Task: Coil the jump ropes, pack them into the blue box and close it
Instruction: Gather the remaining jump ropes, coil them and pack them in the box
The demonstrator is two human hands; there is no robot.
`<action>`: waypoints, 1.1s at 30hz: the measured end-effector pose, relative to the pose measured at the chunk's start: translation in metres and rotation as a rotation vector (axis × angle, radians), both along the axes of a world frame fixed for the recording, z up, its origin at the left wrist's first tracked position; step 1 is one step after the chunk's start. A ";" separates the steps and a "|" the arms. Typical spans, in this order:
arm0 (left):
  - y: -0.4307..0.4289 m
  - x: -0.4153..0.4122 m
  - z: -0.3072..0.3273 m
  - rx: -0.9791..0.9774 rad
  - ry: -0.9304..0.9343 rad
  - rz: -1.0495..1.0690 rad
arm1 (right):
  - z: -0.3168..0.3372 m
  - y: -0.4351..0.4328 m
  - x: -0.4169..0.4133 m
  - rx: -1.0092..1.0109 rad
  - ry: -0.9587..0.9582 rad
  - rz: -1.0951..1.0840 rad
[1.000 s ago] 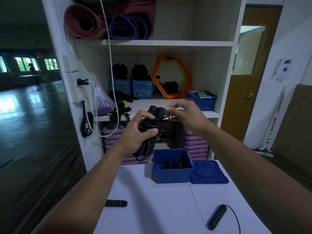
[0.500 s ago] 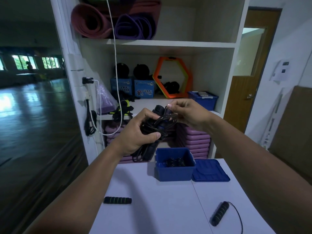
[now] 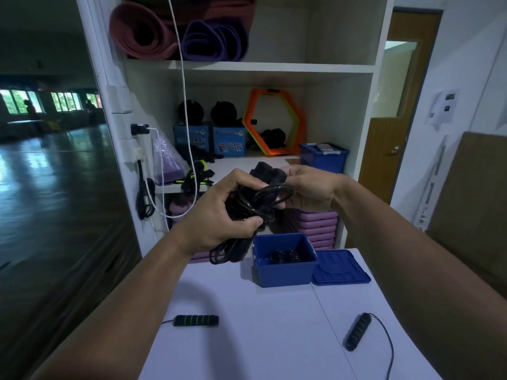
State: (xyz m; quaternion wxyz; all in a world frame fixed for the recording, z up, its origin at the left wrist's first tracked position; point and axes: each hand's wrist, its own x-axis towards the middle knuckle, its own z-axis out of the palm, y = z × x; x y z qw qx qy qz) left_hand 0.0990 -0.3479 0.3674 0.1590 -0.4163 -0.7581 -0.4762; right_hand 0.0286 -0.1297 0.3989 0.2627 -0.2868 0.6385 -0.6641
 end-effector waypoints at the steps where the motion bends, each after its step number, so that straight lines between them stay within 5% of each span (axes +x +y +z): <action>1: -0.001 0.001 0.001 -0.015 0.019 0.001 | -0.002 -0.003 0.003 0.010 0.000 0.007; 6: 0.000 -0.001 -0.004 0.078 0.051 0.076 | -0.007 -0.009 0.018 0.021 0.031 -0.109; 14: 0.011 -0.040 -0.045 0.264 -0.318 0.312 | -0.064 -0.039 0.018 -0.088 0.015 -0.681; 20: 0.022 -0.058 -0.075 0.248 -0.529 0.403 | -0.102 -0.041 0.004 -0.223 -0.257 -0.754; 33: 0.077 -0.130 -0.136 0.155 -0.876 0.325 | -0.180 0.020 -0.071 -0.035 -0.256 -0.811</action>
